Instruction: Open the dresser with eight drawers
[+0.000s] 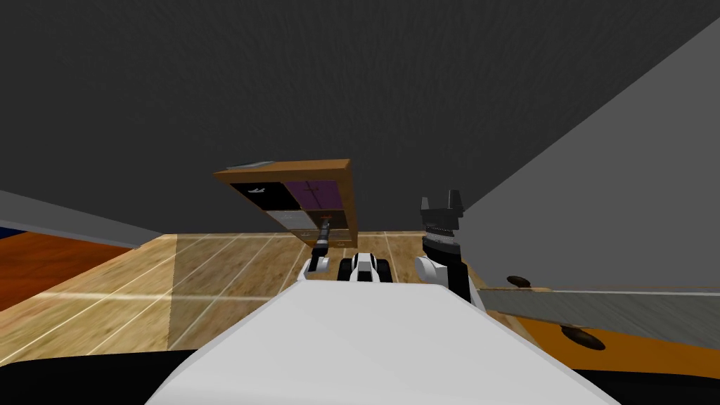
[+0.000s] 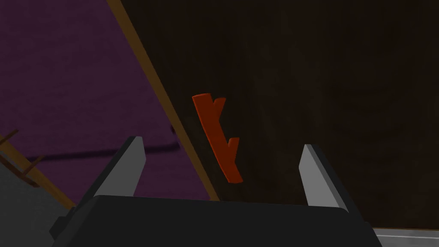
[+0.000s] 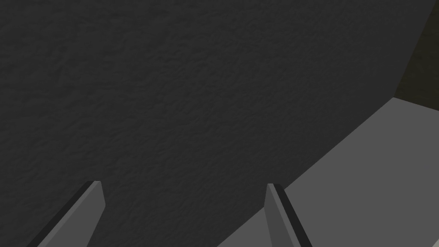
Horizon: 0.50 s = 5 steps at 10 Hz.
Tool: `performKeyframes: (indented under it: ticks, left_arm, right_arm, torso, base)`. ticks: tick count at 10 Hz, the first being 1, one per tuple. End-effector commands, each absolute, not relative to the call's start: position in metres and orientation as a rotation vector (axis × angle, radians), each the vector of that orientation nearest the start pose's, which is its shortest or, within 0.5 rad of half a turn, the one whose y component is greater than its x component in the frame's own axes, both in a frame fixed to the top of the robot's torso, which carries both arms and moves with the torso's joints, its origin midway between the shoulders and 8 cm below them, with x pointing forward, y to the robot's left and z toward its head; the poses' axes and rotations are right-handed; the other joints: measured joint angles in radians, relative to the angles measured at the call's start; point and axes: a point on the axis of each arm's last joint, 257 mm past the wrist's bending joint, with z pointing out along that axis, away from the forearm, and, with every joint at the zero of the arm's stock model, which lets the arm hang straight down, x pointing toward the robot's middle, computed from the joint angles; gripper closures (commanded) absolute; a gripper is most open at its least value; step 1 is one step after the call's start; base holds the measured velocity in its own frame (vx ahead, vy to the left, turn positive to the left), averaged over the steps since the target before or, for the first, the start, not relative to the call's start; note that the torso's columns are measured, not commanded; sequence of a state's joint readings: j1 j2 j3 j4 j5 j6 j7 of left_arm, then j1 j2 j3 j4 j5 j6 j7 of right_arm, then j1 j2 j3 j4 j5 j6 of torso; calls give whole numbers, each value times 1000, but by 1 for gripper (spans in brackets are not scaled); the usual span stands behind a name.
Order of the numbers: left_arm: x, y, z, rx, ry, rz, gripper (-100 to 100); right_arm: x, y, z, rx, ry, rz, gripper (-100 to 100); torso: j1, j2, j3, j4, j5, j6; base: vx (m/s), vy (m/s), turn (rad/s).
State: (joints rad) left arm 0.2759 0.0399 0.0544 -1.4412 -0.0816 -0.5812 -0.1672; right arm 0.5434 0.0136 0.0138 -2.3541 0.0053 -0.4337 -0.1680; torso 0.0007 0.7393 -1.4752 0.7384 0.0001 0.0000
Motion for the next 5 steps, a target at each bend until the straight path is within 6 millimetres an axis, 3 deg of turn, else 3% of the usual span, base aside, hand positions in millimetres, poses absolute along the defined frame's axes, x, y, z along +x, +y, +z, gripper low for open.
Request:
performKeyframes:
  ticks: [1, 5]
  left_arm:
    - [433, 276, -279, -964, 1113, -1007, -100]
    - [439, 281, -271, -952, 1116, -1001, -100]
  right_arm:
    - [338, -280, 31, 756, 575, 1444, 0]
    - [338, -280, 31, 756, 575, 1444, 0]
  torso:
    - [0, 0, 0, 0, 0, 0]
    - [0, -3, -2, -1, 0, 0]
  base:
    - [31, -9, -3]
    - [38, 5, -7]
